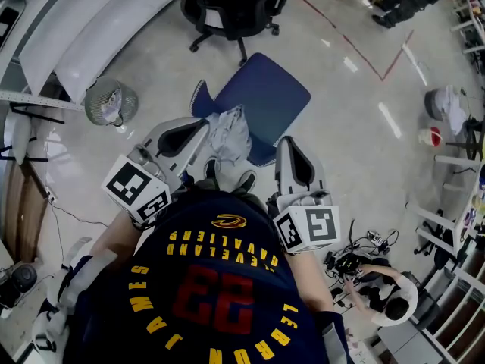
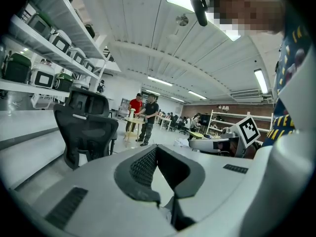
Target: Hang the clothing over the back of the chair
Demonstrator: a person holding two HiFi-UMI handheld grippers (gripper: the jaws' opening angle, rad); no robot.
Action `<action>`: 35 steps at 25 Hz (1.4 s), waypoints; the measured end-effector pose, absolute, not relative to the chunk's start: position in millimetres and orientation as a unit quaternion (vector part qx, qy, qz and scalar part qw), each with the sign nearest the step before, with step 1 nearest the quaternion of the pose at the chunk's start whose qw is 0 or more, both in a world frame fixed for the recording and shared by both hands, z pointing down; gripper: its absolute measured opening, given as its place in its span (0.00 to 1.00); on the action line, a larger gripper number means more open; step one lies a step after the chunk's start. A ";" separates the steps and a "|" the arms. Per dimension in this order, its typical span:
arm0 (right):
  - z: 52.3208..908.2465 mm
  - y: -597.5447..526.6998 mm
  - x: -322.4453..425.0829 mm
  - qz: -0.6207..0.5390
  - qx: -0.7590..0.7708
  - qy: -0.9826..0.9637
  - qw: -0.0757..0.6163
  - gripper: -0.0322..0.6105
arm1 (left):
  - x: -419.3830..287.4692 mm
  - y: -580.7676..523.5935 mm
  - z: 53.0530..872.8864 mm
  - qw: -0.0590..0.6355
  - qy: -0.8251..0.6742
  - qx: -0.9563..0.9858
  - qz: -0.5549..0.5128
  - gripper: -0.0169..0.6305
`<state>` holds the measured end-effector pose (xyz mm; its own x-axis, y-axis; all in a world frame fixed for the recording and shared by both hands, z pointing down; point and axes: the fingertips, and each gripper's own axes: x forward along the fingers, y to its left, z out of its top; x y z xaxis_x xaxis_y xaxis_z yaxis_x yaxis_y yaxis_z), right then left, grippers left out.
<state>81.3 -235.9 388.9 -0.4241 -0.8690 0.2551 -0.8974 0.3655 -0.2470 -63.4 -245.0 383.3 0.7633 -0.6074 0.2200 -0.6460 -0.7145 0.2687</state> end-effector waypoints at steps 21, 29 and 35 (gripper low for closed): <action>396.4 -234.1 70.6 0.177 0.522 -0.833 0.055 0.06 | -116.0 -273.6 375.4 0.166 -0.404 0.899 0.044 0.03; 402.1 -233.3 66.9 0.179 0.520 -0.833 0.058 0.06 | -118.5 -276.1 380.9 0.170 -0.403 0.898 0.043 0.03; 406.1 -233.8 67.1 0.181 0.520 -0.833 0.061 0.06 | -117.0 -278.0 389.5 0.177 -0.398 0.899 0.048 0.03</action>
